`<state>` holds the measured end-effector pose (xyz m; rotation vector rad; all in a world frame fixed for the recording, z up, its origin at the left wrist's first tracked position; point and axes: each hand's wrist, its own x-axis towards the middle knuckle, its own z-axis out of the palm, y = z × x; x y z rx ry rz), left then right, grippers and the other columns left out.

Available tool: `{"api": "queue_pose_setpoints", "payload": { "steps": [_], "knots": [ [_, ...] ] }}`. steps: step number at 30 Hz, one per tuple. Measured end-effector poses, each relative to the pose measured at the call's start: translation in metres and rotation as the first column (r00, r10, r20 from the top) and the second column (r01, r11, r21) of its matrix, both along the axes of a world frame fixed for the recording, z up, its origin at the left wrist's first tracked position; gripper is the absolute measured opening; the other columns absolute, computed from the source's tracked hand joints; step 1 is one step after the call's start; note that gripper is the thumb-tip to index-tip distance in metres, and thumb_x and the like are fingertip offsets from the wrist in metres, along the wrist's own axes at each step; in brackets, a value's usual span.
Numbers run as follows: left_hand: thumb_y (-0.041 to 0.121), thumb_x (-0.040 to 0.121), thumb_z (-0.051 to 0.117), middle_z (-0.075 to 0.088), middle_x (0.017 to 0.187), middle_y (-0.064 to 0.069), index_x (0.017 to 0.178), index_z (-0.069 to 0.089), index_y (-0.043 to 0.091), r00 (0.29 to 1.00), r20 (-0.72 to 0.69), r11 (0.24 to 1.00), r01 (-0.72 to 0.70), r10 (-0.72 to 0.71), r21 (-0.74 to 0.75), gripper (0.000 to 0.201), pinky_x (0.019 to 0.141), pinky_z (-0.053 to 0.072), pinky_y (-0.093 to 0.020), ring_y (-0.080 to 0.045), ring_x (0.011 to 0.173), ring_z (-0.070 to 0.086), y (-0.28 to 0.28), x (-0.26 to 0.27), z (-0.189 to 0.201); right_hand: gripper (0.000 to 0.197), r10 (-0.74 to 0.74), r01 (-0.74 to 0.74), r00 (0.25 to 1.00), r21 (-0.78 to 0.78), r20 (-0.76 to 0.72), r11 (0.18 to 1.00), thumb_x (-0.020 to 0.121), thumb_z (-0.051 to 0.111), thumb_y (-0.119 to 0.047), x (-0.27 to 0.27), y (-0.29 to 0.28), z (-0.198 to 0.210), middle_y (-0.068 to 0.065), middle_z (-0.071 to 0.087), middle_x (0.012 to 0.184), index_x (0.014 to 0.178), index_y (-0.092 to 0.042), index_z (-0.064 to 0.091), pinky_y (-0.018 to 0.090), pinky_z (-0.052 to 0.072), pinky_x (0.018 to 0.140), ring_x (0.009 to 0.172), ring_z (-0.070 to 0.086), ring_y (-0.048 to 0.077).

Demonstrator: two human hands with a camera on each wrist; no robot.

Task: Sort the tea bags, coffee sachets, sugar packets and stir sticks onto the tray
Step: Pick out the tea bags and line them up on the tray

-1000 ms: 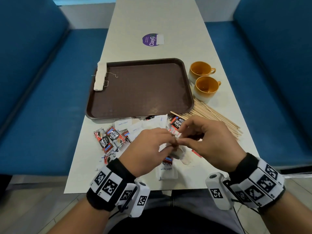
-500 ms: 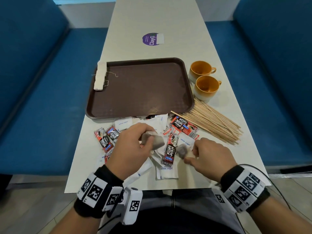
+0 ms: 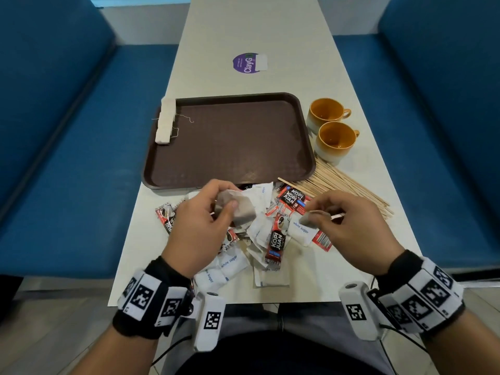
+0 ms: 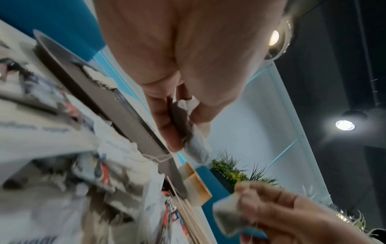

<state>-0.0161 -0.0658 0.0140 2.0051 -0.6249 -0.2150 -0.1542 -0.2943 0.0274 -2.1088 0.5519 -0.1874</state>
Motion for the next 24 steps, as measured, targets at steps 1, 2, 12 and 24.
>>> {"api": "queue_pose_setpoints", "payload": {
  "steps": [1,2,12,24],
  "knots": [
    [0.017,0.097,0.068,0.072,0.080,0.008,0.100,0.065,0.038,1.000,-0.010,1.000,0.012,-0.012,0.025,0.021,0.064,0.057,-0.035,-0.012,0.068,0.069,-0.004,-0.002,-0.004,0.008,0.042,-0.042,0.999,0.011,0.011,0.999,0.088,0.077,-0.026,0.003,0.002,0.006,-0.019,0.073,0.084,0.087,-0.033,0.075,0.022,0.054,0.070,0.084,0.068,0.005],
    [0.018,0.096,0.070,0.072,0.078,0.009,0.100,0.066,0.040,0.999,-0.028,0.999,0.026,-0.025,0.046,0.022,0.064,0.057,-0.031,-0.008,0.068,0.068,-0.007,-0.004,-0.008,0.010,0.106,-0.106,0.994,0.037,0.010,0.994,0.090,0.075,-0.024,0.006,0.005,0.012,-0.019,0.074,0.084,0.090,-0.034,0.076,0.023,0.056,0.070,0.083,0.069,0.006],
    [0.031,0.094,0.068,0.077,0.087,0.000,0.098,0.075,0.027,0.964,-0.215,0.983,0.132,-0.157,-0.126,0.009,0.078,0.062,-0.048,-0.024,0.085,0.074,-0.013,-0.013,-0.015,0.031,0.169,-0.171,0.985,0.160,0.027,0.972,0.070,0.093,-0.015,0.041,0.030,0.012,-0.010,0.074,0.089,0.090,-0.028,0.073,0.040,0.062,0.076,0.078,0.072,0.012],
    [0.038,0.094,0.069,0.077,0.097,-0.010,0.112,0.074,0.024,0.912,-0.359,0.970,0.134,-0.200,-0.201,0.023,0.088,0.056,-0.063,-0.035,0.093,0.073,-0.004,-0.009,-0.017,0.034,0.154,-0.155,0.988,0.219,0.021,0.963,0.069,0.094,-0.021,0.060,0.037,0.008,-0.001,0.076,0.077,0.095,-0.023,0.072,0.025,0.061,0.065,0.070,0.072,0.014]
  ]
}}
